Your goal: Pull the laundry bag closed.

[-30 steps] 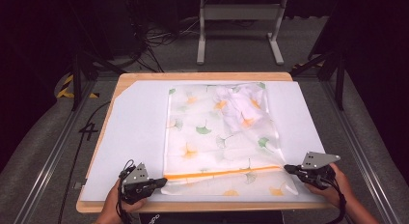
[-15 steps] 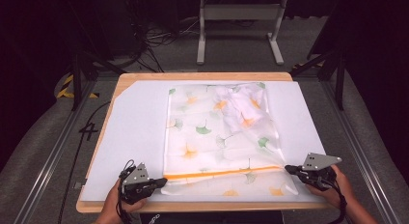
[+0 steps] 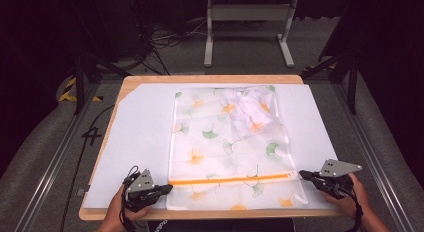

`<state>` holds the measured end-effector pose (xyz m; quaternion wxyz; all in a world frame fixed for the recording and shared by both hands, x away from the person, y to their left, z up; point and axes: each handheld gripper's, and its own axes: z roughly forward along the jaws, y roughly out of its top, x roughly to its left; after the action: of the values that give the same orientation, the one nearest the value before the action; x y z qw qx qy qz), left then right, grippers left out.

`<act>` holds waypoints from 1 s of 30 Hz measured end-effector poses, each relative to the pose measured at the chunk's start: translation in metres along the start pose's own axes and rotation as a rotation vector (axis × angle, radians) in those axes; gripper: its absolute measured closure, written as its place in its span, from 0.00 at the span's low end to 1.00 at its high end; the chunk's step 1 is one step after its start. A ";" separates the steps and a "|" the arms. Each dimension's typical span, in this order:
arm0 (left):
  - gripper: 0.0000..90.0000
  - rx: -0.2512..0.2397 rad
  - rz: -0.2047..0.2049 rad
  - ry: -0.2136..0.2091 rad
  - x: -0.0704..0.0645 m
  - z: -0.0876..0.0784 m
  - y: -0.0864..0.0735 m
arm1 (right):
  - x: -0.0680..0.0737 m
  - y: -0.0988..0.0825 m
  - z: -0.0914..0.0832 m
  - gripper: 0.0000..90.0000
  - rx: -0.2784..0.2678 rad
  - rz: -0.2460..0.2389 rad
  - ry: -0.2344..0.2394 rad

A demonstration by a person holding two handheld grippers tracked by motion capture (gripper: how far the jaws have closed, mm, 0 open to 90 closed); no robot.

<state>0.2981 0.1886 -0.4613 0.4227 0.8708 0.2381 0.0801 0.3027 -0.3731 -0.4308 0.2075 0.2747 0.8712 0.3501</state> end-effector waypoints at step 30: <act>0.48 -0.117 -0.024 0.304 0.038 -0.041 0.007 | -0.024 0.026 -0.021 0.51 -0.181 0.085 -0.197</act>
<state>0.3194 0.2321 -0.4322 0.4329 0.8195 0.3045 0.2197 0.3185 -0.3824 -0.3939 0.3008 0.3245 0.7990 0.4072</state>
